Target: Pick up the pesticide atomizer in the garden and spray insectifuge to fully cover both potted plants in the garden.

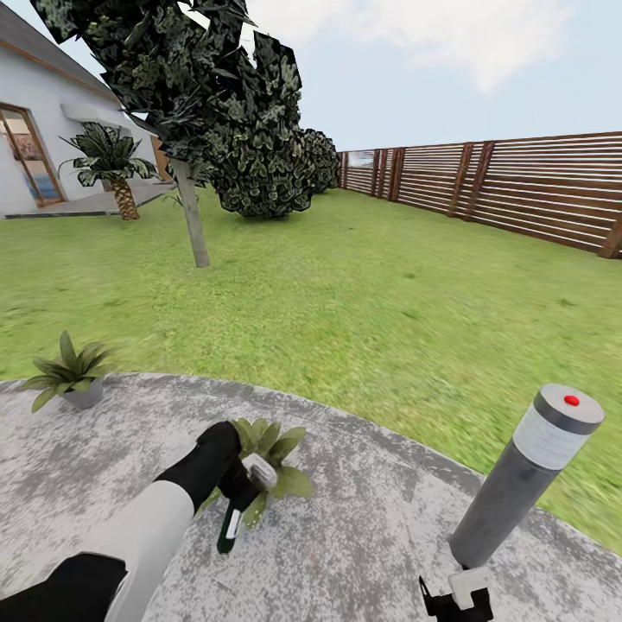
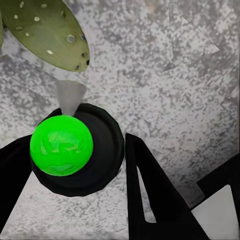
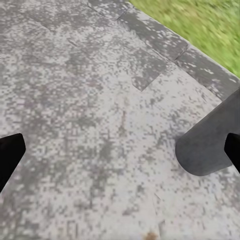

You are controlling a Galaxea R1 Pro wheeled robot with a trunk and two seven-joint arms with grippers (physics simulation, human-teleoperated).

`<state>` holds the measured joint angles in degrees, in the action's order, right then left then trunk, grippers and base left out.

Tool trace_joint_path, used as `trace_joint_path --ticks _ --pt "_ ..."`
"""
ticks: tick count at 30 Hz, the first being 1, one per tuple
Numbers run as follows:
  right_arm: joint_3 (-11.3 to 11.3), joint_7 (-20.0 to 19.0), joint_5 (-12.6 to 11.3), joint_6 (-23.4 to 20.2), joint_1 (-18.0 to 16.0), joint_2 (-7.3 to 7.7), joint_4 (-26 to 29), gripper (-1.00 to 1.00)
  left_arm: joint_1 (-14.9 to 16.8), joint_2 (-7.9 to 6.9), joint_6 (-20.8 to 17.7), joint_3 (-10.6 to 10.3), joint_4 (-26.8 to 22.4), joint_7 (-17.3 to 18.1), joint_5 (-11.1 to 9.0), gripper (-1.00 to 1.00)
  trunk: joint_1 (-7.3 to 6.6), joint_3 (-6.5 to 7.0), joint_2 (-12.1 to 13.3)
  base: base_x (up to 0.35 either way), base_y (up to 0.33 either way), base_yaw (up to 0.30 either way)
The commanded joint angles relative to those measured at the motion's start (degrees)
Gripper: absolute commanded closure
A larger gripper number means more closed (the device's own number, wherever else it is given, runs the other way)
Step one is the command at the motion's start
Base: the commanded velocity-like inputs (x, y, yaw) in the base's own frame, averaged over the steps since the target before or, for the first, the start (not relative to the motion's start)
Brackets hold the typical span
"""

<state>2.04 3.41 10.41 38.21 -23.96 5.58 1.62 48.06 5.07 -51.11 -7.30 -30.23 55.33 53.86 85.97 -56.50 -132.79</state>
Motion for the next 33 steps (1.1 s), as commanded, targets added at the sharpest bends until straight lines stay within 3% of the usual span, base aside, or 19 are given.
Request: trace_joint_path --ticks 1,20,33 --pt "0.17 0.36 0.35 0.13 -0.03 0.07 -0.04 -1.00 0.02 -0.03 -0.16 -0.03 -0.03 0.57 0.54 1.00 -0.01 -0.05 -0.02 0.000 0.000 0.000" --pt "0.24 0.37 0.40 0.11 -0.03 0.33 -0.04 -1.00 0.01 -0.04 -0.04 0.18 -0.36 0.31 0.28 1.00 -0.01 -0.05 -0.02 -0.121 -0.205 0.000" --pt "0.23 0.37 0.40 0.11 -0.03 0.37 -0.04 -1.00 -0.58 -0.44 0.08 0.17 0.04 0.22 0.29 1.00 -0.01 -0.05 -0.02 -0.012 -0.269 0.000"
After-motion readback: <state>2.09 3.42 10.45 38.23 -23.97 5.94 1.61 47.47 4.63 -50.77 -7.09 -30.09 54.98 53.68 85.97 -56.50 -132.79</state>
